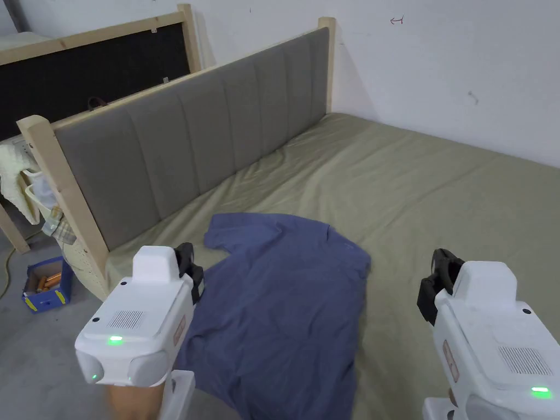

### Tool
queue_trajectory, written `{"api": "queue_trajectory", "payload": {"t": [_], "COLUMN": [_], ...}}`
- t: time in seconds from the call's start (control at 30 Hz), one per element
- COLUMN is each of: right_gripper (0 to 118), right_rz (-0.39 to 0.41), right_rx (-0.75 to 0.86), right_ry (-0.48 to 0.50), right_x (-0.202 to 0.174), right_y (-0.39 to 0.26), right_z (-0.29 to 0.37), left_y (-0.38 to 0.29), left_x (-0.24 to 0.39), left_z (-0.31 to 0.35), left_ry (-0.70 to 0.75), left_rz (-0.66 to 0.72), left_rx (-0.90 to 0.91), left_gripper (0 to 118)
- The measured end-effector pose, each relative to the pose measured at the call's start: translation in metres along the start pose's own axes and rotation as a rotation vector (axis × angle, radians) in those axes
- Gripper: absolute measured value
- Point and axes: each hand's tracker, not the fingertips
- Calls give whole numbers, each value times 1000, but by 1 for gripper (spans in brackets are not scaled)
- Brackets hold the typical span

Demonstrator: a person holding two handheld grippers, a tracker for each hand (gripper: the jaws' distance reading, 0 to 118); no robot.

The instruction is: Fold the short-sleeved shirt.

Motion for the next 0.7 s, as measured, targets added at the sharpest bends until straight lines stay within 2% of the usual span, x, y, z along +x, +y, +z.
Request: {"api": "queue_trajectory", "payload": {"t": [0.1, 0.27, 0.33, 0.4, 0.47, 0.5, 0.63, 0.7], "right_gripper": [0, 0, 0, 0, 0, 0, 0, 0], "right_rz": [9, 12, 16, 19, 19, 17, 14, 12], "right_rx": [-13, -43, -59, -75, -92, -99, -137, -155], "right_ry": [-24, -59, -72, -87, -99, -105, -130, -141], "right_x": [11, 29, 34, 41, 47, 50, 62, 67], "right_y": [-4, -14, -18, -23, -29, -31, -43, -47], "right_z": [-6, -19, -25, -31, -37, -40, -51, -54], "left_y": [-2, -13, -22, -30, -42, -48, -79, -93], "left_x": [10, 37, 46, 53, 61, 65, 74, 79], "left_z": [-40, -114, -145, -170, -197, -208, -244, -254], "left_ry": [-87, -157, -175, -167, -189, -174, -158, -136], "left_rz": [25, -8, -8, -2, -12, -13, -21, -49], "left_rx": [-94, -301, -387, -443, -545, -595, -712, -774], "left_gripper": [0, 2, 19, 68, 106, 111, 111, 105]}}
